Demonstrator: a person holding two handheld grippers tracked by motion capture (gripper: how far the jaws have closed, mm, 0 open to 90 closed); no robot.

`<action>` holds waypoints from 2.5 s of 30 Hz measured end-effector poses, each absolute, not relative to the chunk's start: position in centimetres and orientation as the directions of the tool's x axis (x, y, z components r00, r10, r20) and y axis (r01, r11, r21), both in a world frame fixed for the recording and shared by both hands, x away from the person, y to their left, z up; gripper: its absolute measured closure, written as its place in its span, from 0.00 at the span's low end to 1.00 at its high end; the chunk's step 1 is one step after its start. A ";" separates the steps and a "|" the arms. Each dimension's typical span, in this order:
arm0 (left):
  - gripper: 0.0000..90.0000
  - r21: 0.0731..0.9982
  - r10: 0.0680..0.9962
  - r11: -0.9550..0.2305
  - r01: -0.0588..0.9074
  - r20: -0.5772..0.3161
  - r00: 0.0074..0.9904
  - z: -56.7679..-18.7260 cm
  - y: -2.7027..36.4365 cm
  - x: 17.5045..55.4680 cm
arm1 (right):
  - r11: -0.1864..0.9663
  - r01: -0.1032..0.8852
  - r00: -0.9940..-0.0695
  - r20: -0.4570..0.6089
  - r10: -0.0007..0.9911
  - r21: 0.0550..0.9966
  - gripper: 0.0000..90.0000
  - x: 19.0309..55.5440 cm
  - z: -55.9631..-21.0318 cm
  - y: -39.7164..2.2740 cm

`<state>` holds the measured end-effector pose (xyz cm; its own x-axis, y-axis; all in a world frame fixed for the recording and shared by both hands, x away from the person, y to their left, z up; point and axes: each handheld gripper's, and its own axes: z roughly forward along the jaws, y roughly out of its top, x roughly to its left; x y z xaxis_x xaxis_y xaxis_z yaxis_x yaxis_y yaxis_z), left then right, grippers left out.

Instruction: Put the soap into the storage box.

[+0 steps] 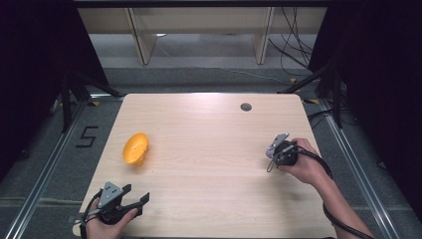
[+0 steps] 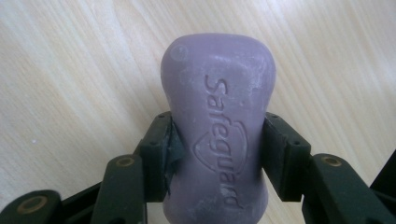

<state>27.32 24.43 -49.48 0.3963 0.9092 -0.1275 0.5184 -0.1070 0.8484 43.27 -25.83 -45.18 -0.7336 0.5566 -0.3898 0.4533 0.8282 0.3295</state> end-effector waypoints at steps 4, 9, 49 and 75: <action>0.28 0.848 0.909 -0.115 0.518 -0.120 0.399 -49.5 24.5 27.3 | 0.817 0.448 -0.715 -0.403 0.571 0.364 0.56 42.5 -44.8 -25.5; 0.28 0.850 0.906 -0.112 0.514 -0.125 0.405 -49.5 24.5 27.4 | 0.830 0.412 -0.716 -0.430 0.550 0.376 0.56 41.8 -44.4 -25.1; 0.26 0.841 0.892 -0.102 0.531 -0.159 0.423 -48.9 24.3 28.4 | 0.883 0.116 -0.682 -0.609 0.404 0.456 0.56 33.0 -42.2 -20.5; 0.28 0.833 0.666 -0.286 0.473 -0.182 0.723 -42.6 11.1 34.1 | 0.889 0.055 -0.694 -0.623 0.361 0.454 0.56 30.6 -43.3 -19.2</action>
